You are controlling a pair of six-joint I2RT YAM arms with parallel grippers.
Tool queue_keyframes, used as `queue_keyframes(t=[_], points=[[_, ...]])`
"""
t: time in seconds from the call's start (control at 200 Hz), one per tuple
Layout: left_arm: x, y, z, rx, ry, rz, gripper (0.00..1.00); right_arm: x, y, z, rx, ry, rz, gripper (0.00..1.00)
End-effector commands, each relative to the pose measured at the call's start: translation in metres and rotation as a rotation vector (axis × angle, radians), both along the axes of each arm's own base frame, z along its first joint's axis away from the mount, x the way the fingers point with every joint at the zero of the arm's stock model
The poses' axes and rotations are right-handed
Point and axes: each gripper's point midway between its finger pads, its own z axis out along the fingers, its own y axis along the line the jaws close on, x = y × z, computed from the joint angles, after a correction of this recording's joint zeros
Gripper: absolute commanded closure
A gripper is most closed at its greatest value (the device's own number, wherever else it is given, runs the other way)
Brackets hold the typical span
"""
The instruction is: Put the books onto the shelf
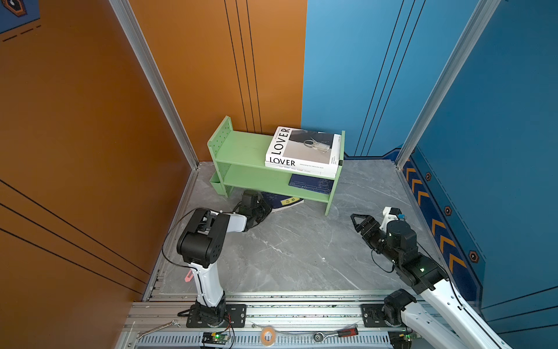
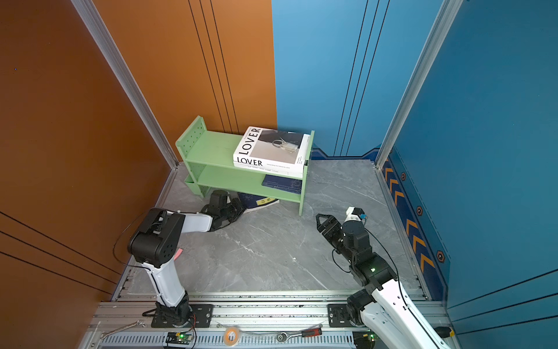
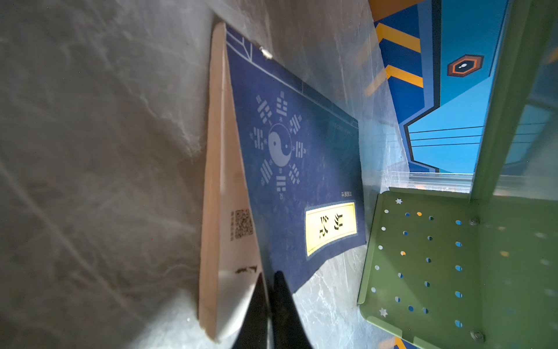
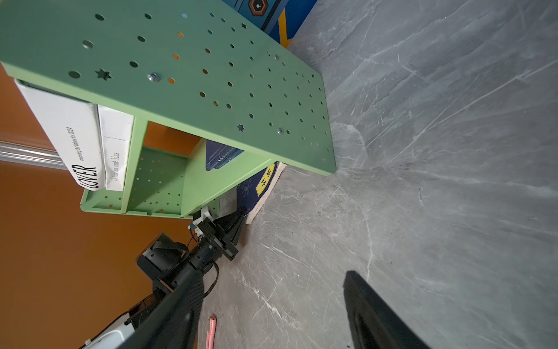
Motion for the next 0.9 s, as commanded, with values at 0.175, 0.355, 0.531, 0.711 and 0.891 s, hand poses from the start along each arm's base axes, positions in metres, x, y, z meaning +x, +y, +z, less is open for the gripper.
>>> queue_keyframes(t=[0.175, 0.355, 0.531, 0.711, 0.891], points=[[-0.015, -0.001, 0.001, -0.032, 0.010, -0.001, 1.00, 0.000, 0.001, -0.020, 0.030, 0.038, -0.023, 0.17], [-0.040, -0.012, 0.000, -0.048, 0.035, -0.008, 1.00, -0.003, 0.008, -0.038, 0.020, 0.067, -0.017, 0.14], [-0.074, -0.024, -0.002, -0.054, 0.059, 0.013, 1.00, -0.007, 0.024, -0.062, 0.030, 0.098, 0.004, 0.14], [-0.116, -0.057, 0.007, -0.048, 0.042, 0.000, 1.00, -0.013, 0.037, -0.088, -0.008, 0.138, 0.002, 0.14], [-0.149, -0.094, 0.016, -0.074, 0.033, -0.069, 1.00, -0.020, 0.055, -0.114, -0.006, 0.186, 0.021, 0.14]])
